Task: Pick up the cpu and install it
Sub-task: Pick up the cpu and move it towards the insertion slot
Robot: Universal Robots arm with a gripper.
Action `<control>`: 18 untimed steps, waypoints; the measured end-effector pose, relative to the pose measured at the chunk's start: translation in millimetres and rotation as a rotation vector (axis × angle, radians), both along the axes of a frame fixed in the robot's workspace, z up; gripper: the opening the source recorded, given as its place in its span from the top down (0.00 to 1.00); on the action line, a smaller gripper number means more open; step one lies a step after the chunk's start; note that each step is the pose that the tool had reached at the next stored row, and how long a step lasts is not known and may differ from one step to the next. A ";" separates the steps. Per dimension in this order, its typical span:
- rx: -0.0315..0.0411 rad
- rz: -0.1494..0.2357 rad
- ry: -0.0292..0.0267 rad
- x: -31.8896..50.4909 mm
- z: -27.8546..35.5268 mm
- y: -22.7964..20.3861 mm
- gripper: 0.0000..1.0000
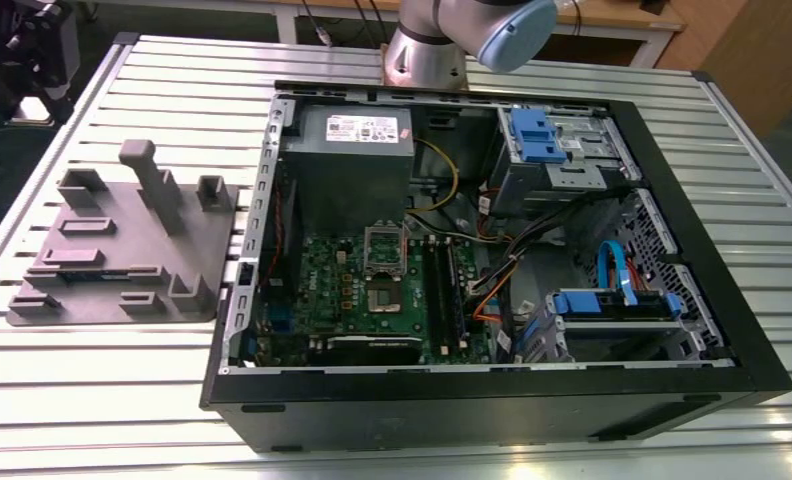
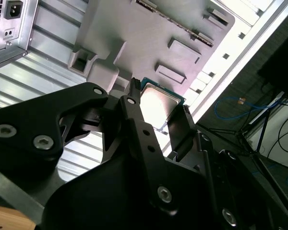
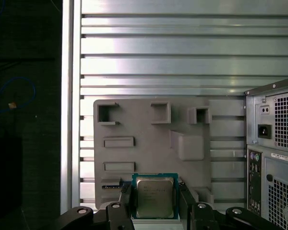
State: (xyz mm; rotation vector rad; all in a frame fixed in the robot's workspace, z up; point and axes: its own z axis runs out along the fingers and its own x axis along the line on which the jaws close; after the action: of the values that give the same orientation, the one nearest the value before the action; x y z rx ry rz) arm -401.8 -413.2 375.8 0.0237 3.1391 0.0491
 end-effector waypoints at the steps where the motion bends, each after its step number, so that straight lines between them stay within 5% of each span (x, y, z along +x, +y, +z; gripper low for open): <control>1: 0.0000 0.000 0.0000 0.2 0.0 0.0 0.53; 18: 0.0000 0.000 0.0001 3.5 0.0 0.0 0.53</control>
State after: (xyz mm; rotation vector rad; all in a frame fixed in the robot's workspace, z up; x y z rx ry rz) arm -398.3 -413.2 375.8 0.0236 3.1392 0.0491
